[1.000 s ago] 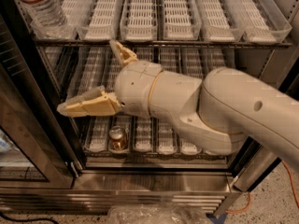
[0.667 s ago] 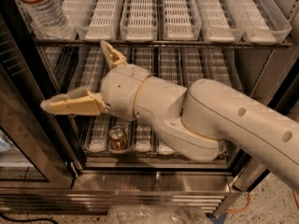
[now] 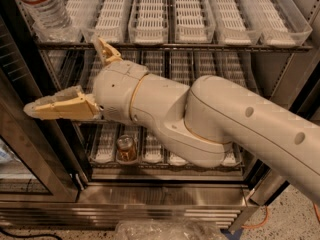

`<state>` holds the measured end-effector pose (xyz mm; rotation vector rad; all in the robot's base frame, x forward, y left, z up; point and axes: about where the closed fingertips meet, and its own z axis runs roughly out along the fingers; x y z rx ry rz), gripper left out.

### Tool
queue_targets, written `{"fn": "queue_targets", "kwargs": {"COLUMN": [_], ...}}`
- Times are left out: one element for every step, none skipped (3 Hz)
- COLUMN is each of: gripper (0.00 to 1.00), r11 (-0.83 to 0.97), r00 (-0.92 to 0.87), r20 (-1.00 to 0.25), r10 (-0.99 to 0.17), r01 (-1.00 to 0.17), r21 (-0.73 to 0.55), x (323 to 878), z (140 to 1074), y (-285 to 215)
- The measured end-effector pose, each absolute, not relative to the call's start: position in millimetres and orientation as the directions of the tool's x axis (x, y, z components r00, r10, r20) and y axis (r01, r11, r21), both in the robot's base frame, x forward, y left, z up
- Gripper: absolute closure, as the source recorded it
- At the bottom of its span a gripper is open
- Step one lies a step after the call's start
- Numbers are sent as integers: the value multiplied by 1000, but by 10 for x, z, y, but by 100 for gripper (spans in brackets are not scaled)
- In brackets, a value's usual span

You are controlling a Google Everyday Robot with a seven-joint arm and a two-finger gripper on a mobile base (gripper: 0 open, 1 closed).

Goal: Pick water bottle from top shelf of fridge

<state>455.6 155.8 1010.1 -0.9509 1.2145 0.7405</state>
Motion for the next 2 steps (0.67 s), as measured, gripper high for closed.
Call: {"fn": "queue_targets", "kwargs": {"gripper": [0, 0], "r11": [431, 435], "r00": [224, 220], "r20": [-974, -974], "r10": [-34, -51], "r01": [-876, -873], "r21": [-216, -220], "x": [4575, 4604], "z": [10220, 10264], "y": [1536, 1549]}}
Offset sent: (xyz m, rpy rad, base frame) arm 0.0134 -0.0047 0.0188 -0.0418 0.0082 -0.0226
